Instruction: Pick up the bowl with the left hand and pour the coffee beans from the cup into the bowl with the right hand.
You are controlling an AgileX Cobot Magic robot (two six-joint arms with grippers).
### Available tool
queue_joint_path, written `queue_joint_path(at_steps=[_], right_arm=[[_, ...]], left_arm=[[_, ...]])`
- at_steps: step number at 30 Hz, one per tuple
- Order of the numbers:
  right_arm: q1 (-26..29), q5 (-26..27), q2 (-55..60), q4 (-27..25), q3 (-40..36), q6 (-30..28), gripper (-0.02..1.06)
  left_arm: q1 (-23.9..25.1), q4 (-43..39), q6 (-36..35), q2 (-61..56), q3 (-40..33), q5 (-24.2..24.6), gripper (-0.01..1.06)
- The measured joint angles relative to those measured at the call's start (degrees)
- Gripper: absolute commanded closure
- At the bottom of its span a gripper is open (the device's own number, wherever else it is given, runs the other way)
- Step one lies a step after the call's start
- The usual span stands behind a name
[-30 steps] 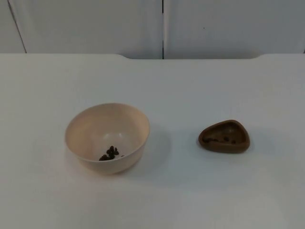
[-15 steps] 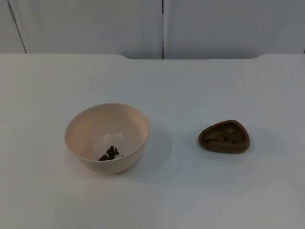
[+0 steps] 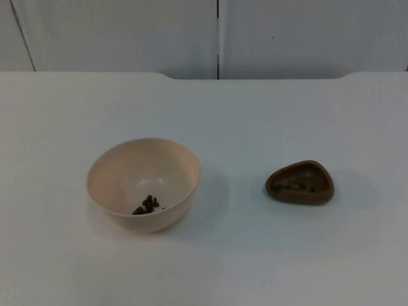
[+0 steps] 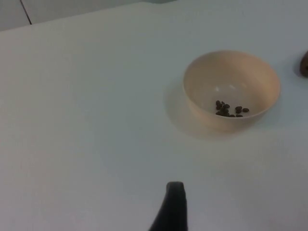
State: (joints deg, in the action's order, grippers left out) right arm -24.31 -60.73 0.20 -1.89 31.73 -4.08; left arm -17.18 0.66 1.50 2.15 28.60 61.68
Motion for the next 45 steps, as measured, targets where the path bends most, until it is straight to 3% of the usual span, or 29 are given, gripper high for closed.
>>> queue_joint_path(at_steps=[24,27,31,32,45], right_arm=[[0.0,-1.2,0.0,1.9,-2.1,3.0,0.28],[0.0,-1.2,0.0,1.9,-2.1,3.0,0.25],[0.0,-1.2,0.0,1.9,-2.1,3.2,0.04],[0.0,-1.2,0.0,1.9,-2.1,3.2,-0.01],[0.0,-1.2,0.0,1.9,-2.1,3.2,-0.01]], left_arm=[[0.0,0.0,0.0,0.0,0.0,0.1,0.32],[0.0,0.0,0.0,0.0,0.0,0.1,0.26],[0.0,0.0,0.0,0.0,0.0,0.1,0.0],[0.0,0.0,0.0,0.0,0.0,0.1,0.0],[0.0,0.0,-0.1,0.0,0.0,0.1,0.0]])
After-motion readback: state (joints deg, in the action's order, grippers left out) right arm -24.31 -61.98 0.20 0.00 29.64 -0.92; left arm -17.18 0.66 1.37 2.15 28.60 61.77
